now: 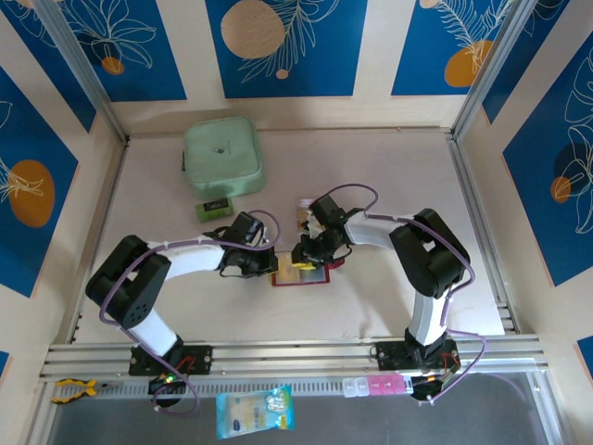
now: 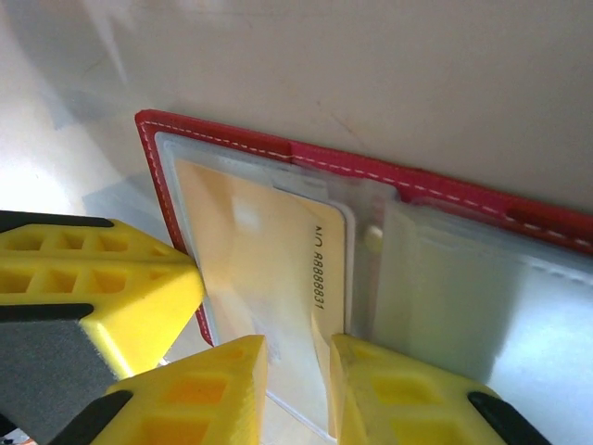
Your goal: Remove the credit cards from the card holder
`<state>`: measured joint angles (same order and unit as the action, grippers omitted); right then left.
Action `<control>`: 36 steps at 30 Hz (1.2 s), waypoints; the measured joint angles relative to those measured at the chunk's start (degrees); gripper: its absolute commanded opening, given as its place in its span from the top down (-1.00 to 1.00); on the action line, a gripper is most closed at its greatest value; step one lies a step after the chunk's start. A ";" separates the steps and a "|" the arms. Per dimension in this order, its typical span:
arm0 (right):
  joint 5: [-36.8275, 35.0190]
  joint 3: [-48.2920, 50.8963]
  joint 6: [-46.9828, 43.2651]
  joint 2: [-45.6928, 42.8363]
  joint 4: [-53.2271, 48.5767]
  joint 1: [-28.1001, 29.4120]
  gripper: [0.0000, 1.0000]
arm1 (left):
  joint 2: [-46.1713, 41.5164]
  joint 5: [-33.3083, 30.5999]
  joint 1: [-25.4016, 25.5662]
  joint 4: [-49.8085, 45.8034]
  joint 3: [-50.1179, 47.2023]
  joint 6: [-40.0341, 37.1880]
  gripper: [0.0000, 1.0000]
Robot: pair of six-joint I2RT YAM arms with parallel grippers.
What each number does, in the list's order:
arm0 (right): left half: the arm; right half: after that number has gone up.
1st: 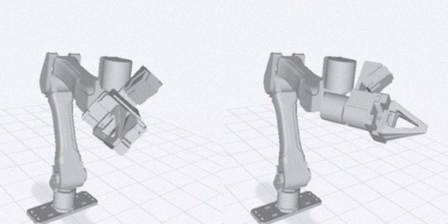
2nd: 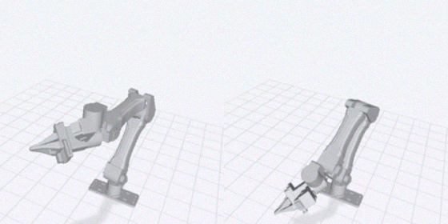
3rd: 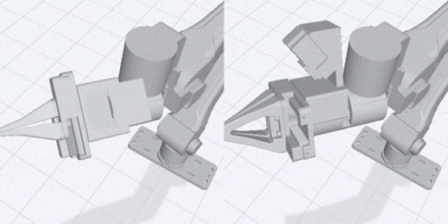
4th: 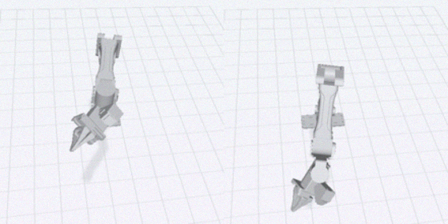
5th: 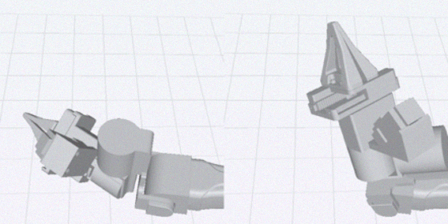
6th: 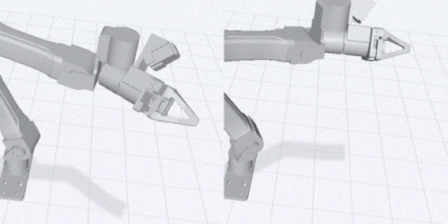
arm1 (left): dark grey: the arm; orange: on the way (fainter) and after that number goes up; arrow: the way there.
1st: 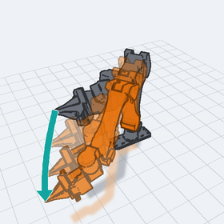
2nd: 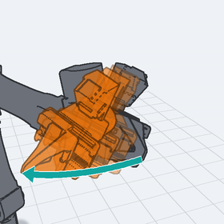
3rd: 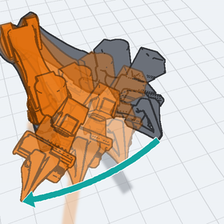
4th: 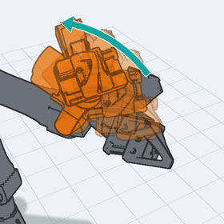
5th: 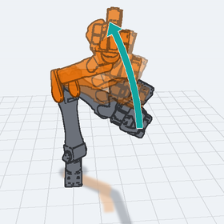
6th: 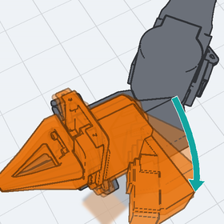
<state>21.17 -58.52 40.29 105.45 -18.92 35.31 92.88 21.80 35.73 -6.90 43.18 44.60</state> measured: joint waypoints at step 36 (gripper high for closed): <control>-7.28 -5.70 -5.42 1.40 -9.84 1.60 0.53 | 0.31 0.24 -0.26 -0.07 0.00 -0.15 0.99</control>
<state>13.89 -64.23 34.87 106.85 -28.75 36.91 93.19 22.04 35.46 -6.96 43.18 44.45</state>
